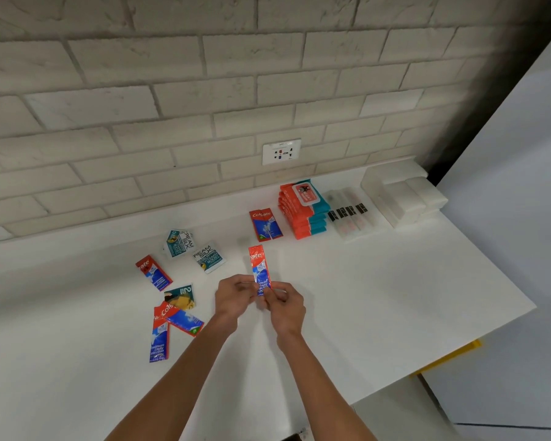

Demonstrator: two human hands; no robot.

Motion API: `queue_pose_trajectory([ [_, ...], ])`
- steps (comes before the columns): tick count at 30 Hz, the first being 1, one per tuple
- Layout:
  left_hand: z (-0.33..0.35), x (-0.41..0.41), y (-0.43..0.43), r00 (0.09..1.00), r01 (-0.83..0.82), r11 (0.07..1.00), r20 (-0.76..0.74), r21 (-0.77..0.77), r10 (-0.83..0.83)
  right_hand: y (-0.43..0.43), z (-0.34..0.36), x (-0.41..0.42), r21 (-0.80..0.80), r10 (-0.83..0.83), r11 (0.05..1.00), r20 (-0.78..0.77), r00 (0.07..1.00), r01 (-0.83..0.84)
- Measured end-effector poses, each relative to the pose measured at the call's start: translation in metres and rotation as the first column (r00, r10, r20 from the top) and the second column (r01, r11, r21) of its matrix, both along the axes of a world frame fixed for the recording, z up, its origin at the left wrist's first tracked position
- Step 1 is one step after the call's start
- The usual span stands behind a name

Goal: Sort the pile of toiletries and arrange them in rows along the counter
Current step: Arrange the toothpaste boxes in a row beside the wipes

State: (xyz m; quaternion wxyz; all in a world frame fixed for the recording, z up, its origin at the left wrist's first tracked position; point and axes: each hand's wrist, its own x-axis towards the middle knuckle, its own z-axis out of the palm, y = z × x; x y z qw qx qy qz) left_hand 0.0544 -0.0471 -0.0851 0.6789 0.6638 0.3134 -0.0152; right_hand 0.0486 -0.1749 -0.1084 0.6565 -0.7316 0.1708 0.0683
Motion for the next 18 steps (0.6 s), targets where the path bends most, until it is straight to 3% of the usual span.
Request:
queue_pose_trajectory([
  [9, 0.007, 0.066, -0.016, 0.997, 0.076, 0.995, 0.017, 0.068, -0.078, -0.013, 0.012, 0.073, 0.074, -0.078, 0.994, -0.012, 0.997, 0.079],
  [18, 0.006, 0.137, -0.023, 1.000, 0.007, 0.988, -0.015, 0.156, -0.004, -0.015, 0.003, 0.138, -0.048, 0.023, 0.999, 0.120, 0.993, -0.018],
])
